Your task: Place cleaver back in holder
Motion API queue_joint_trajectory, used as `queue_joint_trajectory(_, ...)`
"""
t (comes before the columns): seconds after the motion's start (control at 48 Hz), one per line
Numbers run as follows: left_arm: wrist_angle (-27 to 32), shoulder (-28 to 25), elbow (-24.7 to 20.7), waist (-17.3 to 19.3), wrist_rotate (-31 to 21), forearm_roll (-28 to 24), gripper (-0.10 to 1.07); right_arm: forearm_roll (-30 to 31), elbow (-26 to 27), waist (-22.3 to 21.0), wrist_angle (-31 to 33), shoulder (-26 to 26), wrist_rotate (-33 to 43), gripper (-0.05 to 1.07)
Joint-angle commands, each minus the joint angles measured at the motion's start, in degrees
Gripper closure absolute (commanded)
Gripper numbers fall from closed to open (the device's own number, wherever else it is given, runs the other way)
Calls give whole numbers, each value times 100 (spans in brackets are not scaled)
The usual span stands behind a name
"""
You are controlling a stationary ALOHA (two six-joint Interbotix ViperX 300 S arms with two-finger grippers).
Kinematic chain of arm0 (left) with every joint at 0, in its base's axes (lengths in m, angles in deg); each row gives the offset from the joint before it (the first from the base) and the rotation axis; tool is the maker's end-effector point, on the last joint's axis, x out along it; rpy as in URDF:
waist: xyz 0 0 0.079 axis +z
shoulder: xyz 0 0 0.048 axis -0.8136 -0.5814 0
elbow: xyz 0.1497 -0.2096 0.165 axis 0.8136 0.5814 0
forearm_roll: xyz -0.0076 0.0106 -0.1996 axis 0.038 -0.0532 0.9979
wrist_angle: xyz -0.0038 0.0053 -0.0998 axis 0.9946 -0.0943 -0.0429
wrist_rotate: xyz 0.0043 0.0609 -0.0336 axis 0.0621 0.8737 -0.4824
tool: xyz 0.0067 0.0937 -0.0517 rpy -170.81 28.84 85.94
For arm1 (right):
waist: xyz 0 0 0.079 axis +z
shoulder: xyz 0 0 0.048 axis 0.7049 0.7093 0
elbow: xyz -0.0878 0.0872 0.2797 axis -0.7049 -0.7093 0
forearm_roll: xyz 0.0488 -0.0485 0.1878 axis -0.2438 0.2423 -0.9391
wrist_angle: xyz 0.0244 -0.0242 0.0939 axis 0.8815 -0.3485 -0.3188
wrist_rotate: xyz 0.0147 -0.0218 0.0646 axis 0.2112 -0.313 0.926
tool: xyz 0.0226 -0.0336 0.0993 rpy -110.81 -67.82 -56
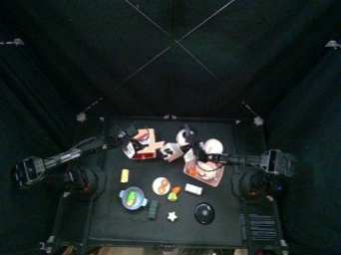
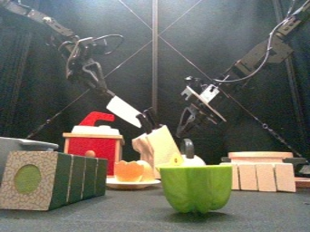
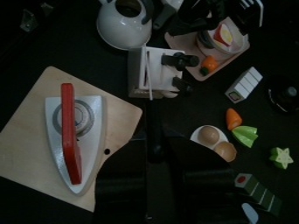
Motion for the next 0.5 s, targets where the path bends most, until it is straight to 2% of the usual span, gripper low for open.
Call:
queue_joint_trajectory(0.0, 26, -70, -211, 18, 0, -9, 54, 0, 149, -88, 18, -18, 0, 63)
queue_joint_trajectory(0.479, 158, -237, -281, 26, 0, -35, 54, -167, 167, -114, -97, 598, -9, 64)
